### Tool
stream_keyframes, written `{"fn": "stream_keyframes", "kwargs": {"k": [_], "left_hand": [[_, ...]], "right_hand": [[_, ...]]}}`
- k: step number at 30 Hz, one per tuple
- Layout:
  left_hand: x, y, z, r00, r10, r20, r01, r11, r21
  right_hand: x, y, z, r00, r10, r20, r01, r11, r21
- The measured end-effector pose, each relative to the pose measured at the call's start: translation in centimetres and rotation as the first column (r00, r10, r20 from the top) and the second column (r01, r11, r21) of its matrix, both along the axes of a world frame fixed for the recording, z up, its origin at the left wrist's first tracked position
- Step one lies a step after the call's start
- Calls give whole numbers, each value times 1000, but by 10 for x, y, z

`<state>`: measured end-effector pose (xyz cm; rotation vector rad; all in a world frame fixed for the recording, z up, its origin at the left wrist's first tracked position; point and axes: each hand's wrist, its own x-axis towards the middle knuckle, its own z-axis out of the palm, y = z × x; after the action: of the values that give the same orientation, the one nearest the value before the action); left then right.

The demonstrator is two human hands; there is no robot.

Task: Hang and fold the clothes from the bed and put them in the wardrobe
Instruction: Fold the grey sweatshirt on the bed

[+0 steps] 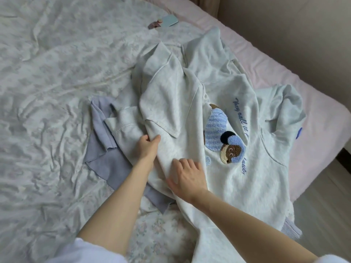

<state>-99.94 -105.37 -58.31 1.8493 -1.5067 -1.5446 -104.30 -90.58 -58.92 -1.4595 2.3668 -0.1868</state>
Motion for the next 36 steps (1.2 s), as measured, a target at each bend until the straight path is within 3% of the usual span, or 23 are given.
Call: {"fn": "stream_keyframes", "kwargs": {"k": [2, 5, 8, 11, 14, 17, 20, 22, 25, 27, 29, 31, 33, 34, 36], "left_hand": [[-2, -8, 1, 1000, -20, 13, 20, 999, -45], [8, -12, 6, 993, -90, 76, 99, 988, -116], [31, -24, 10, 948, -194, 252, 262, 925, -273], [45, -56, -1, 835, -274, 477, 475, 796, -375], [37, -91, -2, 662, -362, 656, 644, 722, -252], [17, -117, -3, 502, -488, 715, 759, 645, -93], [0, -127, -11, 420, -545, 726, 798, 603, -10], [-3, -129, -11, 398, -514, 760, 819, 572, -43], [11, -131, -6, 545, -435, 717, 754, 628, -192], [31, -131, 4, 738, -385, 555, 603, 745, -284], [57, -132, 20, 952, -270, 141, 300, 916, -267], [86, -132, 43, 974, 22, -223, -56, 988, -146], [125, -134, 58, 933, 235, -274, -279, 951, -135], [139, -135, 62, 936, 270, -224, -309, 938, -158], [169, -129, 64, 975, 210, -76, -220, 963, -159]], "right_hand": [[2, -15, 2, 999, -37, 10, 36, 996, 85], [-2, -30, 6, 993, -86, 80, 79, 994, 81], [-4, -31, 11, 991, -92, 102, 83, 993, 83], [-6, -29, 8, 990, -75, 119, 69, 996, 53], [-9, -39, 1, 993, 11, 115, 2, 993, -116], [-13, -50, -10, 996, 81, 33, -77, 990, -116], [-14, -57, -18, 998, 52, -18, -54, 995, -85], [-12, -62, -20, 998, 15, -56, -21, 994, -110], [-14, -71, -17, 993, -103, -66, 87, 976, -200], [-15, -77, -12, 984, -161, -69, 140, 960, -242], [-12, -82, -3, 983, -176, -44, 158, 949, -274], [-5, -86, 6, 978, -208, 14, 202, 931, -305], [6, -89, 18, 967, -239, 90, 255, 909, -329], [10, -89, 22, 967, -230, 112, 255, 906, -339], [22, -89, 25, 985, -140, 101, 166, 928, -333]]}}
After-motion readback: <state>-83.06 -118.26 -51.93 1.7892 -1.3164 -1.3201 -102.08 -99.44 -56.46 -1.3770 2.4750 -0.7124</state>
